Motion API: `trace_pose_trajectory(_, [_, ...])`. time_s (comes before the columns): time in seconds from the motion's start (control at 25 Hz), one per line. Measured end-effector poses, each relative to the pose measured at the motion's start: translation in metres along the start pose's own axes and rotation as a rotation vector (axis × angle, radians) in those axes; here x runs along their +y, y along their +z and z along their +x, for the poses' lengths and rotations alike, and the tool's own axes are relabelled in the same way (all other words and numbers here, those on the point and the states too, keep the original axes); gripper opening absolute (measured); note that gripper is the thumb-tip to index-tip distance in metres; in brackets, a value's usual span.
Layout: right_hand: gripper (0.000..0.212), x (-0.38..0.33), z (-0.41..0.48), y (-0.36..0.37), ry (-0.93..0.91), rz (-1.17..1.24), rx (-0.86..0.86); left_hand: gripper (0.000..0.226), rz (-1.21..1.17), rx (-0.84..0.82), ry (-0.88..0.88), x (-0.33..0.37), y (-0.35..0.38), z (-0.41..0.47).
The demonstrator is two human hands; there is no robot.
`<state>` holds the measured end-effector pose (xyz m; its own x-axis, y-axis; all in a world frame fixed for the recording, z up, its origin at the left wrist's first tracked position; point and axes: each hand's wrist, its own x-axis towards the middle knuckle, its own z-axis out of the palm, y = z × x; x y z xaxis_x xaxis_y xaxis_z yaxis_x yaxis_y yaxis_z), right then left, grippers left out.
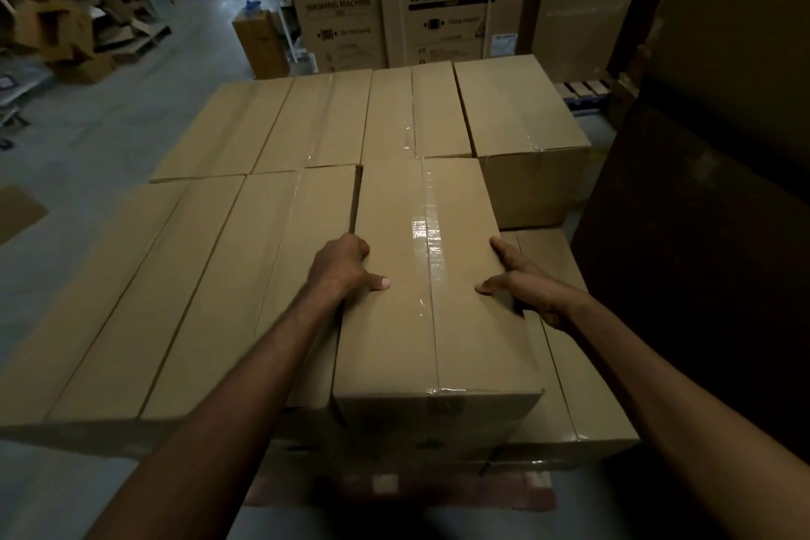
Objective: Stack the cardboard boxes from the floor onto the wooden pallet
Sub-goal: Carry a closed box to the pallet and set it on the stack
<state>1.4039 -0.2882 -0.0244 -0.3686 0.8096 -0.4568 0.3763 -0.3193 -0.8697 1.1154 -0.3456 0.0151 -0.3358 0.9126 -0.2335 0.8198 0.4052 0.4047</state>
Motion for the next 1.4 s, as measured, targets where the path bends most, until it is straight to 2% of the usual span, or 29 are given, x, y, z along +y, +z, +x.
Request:
trace_pose_trajectory(0.2, [0.100, 0.012, 0.005, 0.013, -0.033, -0.010, 0.045, 0.064, 0.086, 0.059, 0.008, -0.014, 0.021, -0.002])
trace_pose_trajectory(0.36, [0.093, 0.011, 0.003, 0.023, -0.076, -0.042, 0.103, 0.053, 0.067, 0.087, 0.029, -0.023, 0.025, -0.006])
trace_pose_trajectory(0.44, [0.083, 0.011, -0.003, 0.028, -0.136, -0.185, 0.170, 0.056, 0.068, 0.083, 0.072, -0.028, 0.029, -0.015])
trace_pose_trajectory(0.52, [0.081, 0.021, -0.016, 0.037, -0.185, -0.433, 0.187, 0.063, 0.029, 0.072, 0.113, -0.040, 0.040, -0.031])
trace_pose_trajectory(0.6, [0.091, 0.037, -0.041, 0.051, -0.206, -0.632, 0.118, 0.070, -0.036, 0.035, 0.165, -0.056, 0.049, -0.055])
trace_pose_trajectory(0.72, [0.107, 0.062, -0.079, 0.069, -0.221, -0.777, 0.027, 0.089, -0.132, -0.085, 0.231, -0.086, 0.053, -0.091])
trace_pose_trajectory(0.8, [0.115, 0.071, -0.093, 0.075, -0.213, -0.814, 0.027, 0.111, -0.093, -0.160, 0.294, -0.101, 0.054, -0.110])
trace_pose_trajectory(0.88, [0.119, 0.073, -0.098, 0.078, -0.219, -0.834, 0.034, 0.119, 0.020, -0.184, 0.348, -0.114, 0.057, -0.119])
trace_pose_trajectory(1.04, [0.114, 0.069, -0.102, 0.082, -0.240, -0.834, 0.110, 0.111, 0.093, -0.099, 0.389, -0.119, 0.060, -0.124])
trace_pose_trajectory(1.4, [0.112, 0.076, -0.098, 0.083, -0.247, -0.848, 0.128, 0.102, 0.135, -0.031, 0.415, -0.121, 0.059, -0.129])
